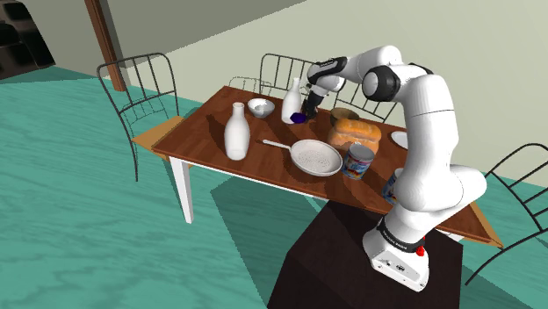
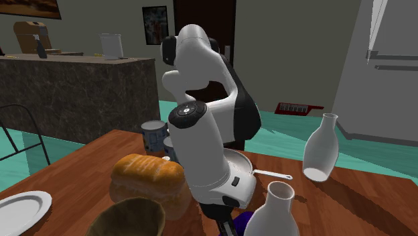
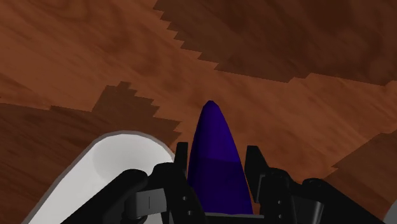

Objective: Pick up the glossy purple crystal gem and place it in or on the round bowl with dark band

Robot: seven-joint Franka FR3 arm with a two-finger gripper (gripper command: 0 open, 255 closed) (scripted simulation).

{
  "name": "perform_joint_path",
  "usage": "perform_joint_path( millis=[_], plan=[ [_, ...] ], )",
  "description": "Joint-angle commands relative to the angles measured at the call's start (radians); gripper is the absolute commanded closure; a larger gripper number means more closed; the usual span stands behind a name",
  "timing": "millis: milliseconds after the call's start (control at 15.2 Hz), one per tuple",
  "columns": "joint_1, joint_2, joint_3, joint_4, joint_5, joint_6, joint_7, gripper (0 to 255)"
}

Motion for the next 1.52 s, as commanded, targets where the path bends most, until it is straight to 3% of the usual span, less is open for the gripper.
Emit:
perform_joint_path(
  millis=[0, 1452],
  plan=[
    [0.001, -0.013, -0.002, 0.003, -0.003, -0.015, 0.006, 255],
    [0.001, -0.127, -0.017, 0.108, -0.034, -0.228, 0.069, 255]
  ],
)
